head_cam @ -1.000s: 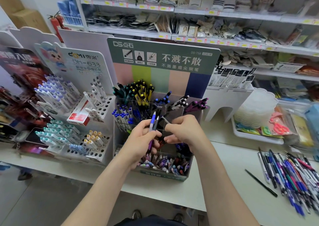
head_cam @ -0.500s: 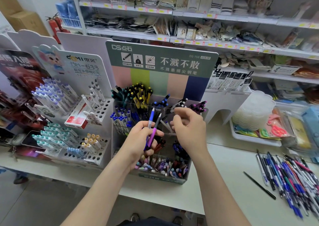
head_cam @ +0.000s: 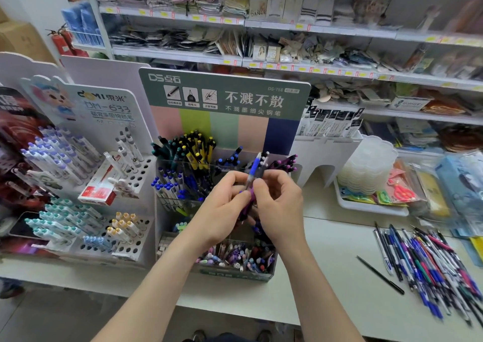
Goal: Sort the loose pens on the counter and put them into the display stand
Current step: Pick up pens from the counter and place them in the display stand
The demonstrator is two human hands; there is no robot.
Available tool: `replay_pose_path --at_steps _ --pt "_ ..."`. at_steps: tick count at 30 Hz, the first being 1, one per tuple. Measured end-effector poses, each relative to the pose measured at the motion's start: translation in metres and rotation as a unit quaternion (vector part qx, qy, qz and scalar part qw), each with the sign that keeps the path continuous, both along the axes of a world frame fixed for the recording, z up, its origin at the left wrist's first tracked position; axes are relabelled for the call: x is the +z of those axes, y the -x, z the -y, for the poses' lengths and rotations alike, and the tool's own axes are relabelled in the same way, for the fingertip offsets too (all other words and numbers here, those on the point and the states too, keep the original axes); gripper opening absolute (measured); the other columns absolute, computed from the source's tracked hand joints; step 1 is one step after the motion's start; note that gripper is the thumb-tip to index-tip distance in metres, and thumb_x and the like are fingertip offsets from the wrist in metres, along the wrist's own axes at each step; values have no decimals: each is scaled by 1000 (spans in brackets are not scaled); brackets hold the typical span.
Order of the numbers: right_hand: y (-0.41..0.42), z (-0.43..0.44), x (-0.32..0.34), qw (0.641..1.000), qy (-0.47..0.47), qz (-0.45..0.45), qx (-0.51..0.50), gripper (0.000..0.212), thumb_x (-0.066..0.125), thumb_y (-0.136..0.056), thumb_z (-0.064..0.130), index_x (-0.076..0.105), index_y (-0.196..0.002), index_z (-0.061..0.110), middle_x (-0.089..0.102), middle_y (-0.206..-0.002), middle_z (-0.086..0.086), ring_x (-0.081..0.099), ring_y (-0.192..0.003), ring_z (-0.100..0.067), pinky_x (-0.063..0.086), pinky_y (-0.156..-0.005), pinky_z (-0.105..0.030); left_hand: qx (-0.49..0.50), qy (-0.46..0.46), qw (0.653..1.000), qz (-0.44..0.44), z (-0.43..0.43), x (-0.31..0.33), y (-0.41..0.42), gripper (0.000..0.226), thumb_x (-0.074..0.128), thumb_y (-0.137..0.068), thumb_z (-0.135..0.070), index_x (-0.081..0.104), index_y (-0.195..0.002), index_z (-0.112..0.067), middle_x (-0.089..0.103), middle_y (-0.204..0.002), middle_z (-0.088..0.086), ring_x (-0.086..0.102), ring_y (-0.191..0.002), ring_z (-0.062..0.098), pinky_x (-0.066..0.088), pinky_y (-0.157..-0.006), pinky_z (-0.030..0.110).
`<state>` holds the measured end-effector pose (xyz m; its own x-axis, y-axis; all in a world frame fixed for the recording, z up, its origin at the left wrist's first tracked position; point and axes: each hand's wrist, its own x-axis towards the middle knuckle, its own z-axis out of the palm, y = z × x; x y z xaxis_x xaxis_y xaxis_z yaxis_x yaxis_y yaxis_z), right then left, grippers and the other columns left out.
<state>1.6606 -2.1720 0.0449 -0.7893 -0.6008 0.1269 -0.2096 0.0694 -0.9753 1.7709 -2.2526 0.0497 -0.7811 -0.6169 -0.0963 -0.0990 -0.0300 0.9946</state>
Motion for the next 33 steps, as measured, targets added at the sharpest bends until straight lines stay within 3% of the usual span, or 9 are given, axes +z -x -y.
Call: replay_pose_path --at_steps 5,7,9,12,17,21,26,30,33 --pt "17 -9 11 987 114 -8 -116 17 41 -114 27 48 -129 23 64 -67 -4 71 -61 -24 59 -58 -41 47 31 998 -11 -1 2 17 22 35 -111 -3 52 -122 -13 76 -105 9 76 -89 25 64 -80 43" --pt "30 -13 9 986 60 -75 -136 23 47 -113 29 59 -133 29 62 -69 6 65 -61 -10 56 -60 -34 69 34 997 -8 2 -2 22 25 35 -111 -3 54 -120 -15 71 -111 12 73 -81 26 63 -74 43" --pt "42 -16 6 981 -24 -134 -137 30 54 -109 23 70 -133 28 67 -88 11 61 -75 -2 45 -70 -9 79 56 995 11 4 -7 28 27 37 -111 -6 58 -119 -21 69 -117 6 75 -86 23 65 -77 45" --pt "56 -21 6 970 -146 -168 -96 37 55 -104 15 72 -135 27 56 -105 -2 52 -81 -1 35 -74 1 91 52 994 27 5 -9 35 28 38 -111 -9 60 -120 -25 69 -122 -4 76 -100 16 65 -87 47" --pt "75 -23 16 955 -132 -255 -80 31 70 -93 10 79 -121 21 73 -99 1 68 -86 -14 57 -85 -30 111 -40 993 7 6 -10 41 28 41 -111 -7 59 -127 -21 69 -131 -1 72 -116 9 59 -104 40" --pt "86 -23 34 959 -74 -248 -113 37 78 -86 8 73 -119 25 75 -90 12 70 -78 -3 54 -81 -14 108 -37 993 10 6 -10 42 27 44 -111 -9 60 -126 -23 70 -131 -5 70 -120 7 59 -104 40" --pt "95 -7 29 967 -52 -242 -56 27 68 -101 16 65 -127 24 74 -96 5 69 -85 -14 53 -82 -28 100 -21 994 26 7 -6 42 27 45 -111 -8 61 -127 -23 70 -130 -8 73 -114 6 63 -97 41" --pt "90 7 2 935 -106 -337 -22 27 55 -108 14 68 -132 16 69 -121 -1 55 -114 -24 45 -97 -33 99 -29 994 22 5 -2 42 27 46 -111 -8 60 -128 -23 70 -127 -7 76 -107 11 64 -92 41" --pt "83 8 -12 955 -101 -278 -32 35 51 -109 23 65 -141 20 61 -141 -3 51 -131 -21 42 -113 -39 94 -11 995 22 4 -1 40 27 46 -112 -9 59 -130 -23 70 -126 -4 79 -100 16 65 -91 41"
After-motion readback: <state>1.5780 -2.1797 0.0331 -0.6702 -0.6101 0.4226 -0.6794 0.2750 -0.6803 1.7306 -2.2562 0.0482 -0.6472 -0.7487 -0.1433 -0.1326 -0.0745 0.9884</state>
